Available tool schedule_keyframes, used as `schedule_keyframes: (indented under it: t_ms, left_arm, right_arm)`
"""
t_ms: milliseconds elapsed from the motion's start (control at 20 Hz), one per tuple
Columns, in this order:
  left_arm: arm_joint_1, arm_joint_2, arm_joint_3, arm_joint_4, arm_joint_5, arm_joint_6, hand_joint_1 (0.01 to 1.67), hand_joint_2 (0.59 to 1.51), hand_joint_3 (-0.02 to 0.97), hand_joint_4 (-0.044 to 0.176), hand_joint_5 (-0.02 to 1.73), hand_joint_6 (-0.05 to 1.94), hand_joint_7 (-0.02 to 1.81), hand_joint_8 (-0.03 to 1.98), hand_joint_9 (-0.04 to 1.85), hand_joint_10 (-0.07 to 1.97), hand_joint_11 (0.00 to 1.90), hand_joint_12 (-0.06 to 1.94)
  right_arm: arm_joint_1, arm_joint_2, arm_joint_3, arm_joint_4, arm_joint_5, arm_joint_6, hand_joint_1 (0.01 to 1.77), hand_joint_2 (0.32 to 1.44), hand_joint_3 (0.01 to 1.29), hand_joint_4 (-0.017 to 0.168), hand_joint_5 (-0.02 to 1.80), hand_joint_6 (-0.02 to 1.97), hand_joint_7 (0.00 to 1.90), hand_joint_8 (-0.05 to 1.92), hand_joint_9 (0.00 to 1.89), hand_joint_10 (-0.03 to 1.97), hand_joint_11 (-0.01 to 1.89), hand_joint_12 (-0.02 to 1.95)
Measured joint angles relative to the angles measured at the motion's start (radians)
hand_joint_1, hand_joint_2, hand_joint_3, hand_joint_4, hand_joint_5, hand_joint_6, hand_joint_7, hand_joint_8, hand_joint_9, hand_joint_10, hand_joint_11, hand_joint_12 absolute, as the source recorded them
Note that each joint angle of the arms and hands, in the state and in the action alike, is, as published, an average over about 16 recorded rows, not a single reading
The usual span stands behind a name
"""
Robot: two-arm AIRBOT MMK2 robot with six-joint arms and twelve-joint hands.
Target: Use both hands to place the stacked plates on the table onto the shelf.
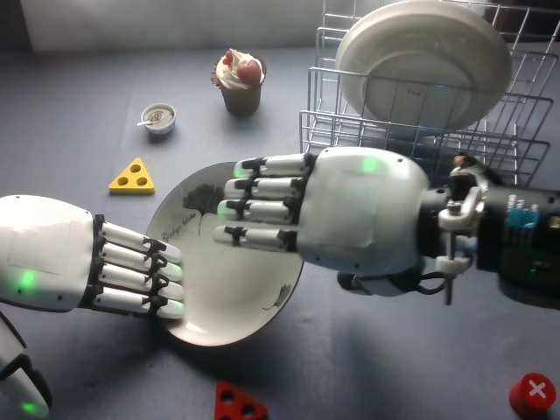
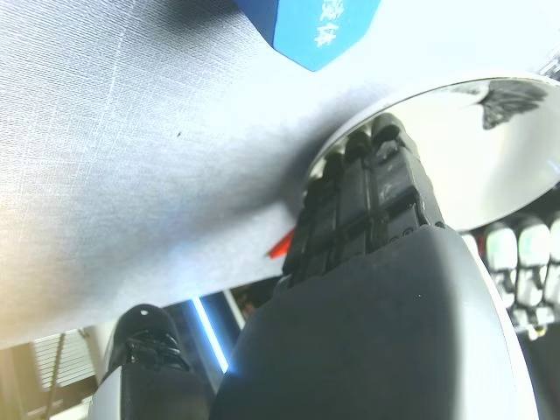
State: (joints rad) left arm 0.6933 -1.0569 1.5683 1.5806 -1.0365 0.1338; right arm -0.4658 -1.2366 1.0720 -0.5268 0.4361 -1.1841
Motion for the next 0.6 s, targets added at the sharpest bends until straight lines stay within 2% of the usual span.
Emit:
schedule_keyframes:
  t_ms: [350,600]
  left_arm:
    - [0.004,0.000,0.001,-0.005,0.001,0.000,0.04,0.938,0.017,-0.012,0.02,-0.03,0.06,-0.01,0.07,-0.01,0.08,-0.01]
    - [0.007,0.000,0.002,-0.008,0.001,0.000,0.04,0.937,0.016,-0.012,0.01,-0.03,0.06,-0.01,0.07,-0.01,0.07,-0.01]
  right_arm:
    - [0.001,-0.090,0.074,-0.018,-0.009,-0.010,1.19,0.91,0.01,0.004,0.26,0.03,0.22,0.01,0.24,0.01,0.26,0.06]
    - [0.005,-0.131,0.106,-0.015,-0.012,-0.018,1.26,0.93,0.01,0.004,0.40,0.02,0.35,0.01,0.38,0.01,0.39,0.11]
